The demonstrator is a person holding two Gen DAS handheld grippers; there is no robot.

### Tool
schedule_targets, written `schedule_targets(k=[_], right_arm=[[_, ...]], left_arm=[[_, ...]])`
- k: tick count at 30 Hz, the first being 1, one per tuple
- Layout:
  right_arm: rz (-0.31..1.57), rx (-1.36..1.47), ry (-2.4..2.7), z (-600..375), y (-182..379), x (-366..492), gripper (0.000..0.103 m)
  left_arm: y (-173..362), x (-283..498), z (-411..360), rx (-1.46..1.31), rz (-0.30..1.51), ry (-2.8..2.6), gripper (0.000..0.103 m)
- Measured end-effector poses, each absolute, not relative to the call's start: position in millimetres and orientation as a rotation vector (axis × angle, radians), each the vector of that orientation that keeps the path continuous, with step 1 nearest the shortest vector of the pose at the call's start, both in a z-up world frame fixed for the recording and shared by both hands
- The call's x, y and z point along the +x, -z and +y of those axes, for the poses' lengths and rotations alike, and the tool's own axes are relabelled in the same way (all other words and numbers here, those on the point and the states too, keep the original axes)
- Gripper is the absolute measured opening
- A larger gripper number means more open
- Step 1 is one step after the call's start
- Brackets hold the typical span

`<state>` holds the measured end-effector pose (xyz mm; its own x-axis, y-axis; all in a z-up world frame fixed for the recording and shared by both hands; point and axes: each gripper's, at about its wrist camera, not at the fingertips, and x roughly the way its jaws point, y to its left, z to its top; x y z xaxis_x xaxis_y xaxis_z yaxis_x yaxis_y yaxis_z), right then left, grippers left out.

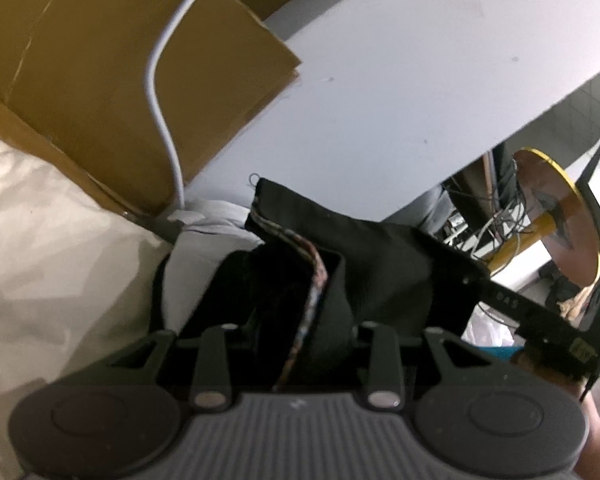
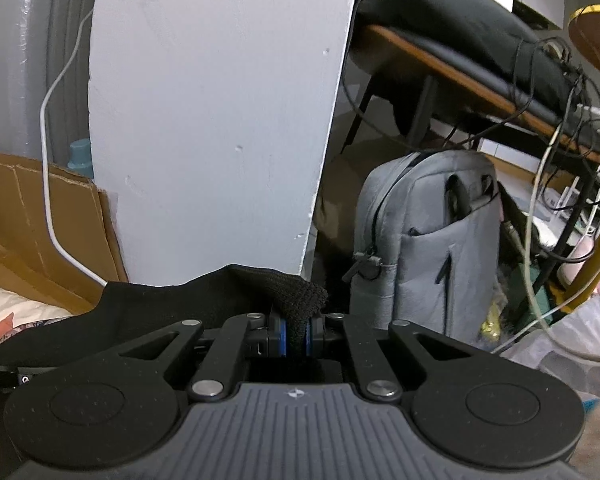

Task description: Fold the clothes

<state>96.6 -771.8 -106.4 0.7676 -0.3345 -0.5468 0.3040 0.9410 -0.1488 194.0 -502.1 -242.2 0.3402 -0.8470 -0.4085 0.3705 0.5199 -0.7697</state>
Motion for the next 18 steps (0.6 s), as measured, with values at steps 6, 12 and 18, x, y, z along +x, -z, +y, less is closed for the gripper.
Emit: schedule_targets(k=[6, 12, 18], right_arm=[[0.633, -0.014, 0.338, -785.9, 131.6, 110.8, 0.009], [0.672, 0.025, 0.366, -791.6, 149.6, 121.2, 0.034], [0.648, 0.007, 0.457, -788.5, 133.4, 108.5, 0.047]], left_arm=[[258.1, 209.0, -501.0, -0.635, 0.938, 0.852, 0.044], [255.9, 219.7, -487.8, -0.628, 0.923, 0.779, 0.055], [234.3, 220.5, -472.2, -0.578, 0.866, 0.732, 0.053]])
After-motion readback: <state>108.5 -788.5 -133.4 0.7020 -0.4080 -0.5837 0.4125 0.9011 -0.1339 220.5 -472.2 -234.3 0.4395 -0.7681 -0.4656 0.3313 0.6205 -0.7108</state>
